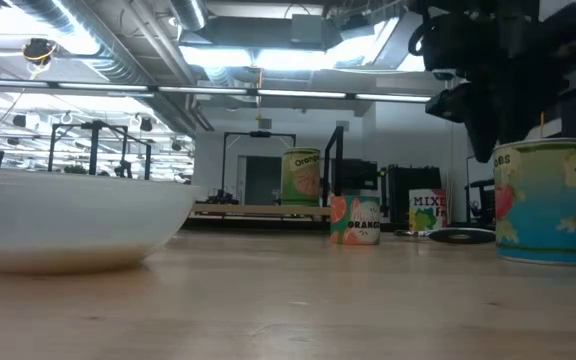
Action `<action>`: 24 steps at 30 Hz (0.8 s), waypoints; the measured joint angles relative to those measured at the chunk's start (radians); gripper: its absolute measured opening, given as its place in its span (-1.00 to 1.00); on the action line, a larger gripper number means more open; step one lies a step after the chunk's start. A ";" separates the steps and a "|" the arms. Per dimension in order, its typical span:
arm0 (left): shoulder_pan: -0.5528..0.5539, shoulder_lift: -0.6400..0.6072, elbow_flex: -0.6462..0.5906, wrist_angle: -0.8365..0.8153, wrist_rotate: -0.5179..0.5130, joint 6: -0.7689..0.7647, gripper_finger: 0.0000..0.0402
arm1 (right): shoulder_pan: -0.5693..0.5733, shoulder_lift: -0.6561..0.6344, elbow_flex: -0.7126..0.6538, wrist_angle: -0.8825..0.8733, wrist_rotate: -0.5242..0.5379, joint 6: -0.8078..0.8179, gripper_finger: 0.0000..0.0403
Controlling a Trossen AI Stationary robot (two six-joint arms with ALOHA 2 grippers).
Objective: Pick and place cans onto a shelf
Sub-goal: Put the canned tomatoes on the shelf
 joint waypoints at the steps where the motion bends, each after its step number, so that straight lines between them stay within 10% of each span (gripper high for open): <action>1: 0.000 0.000 0.000 0.000 0.000 -0.006 -0.81 | 0.000 0.007 0.002 0.001 -0.001 -0.009 -0.30; 24: 0.000 0.000 0.000 0.000 -0.029 -0.044 -0.81 | 0.000 0.028 0.002 0.040 -0.016 0.019 -0.96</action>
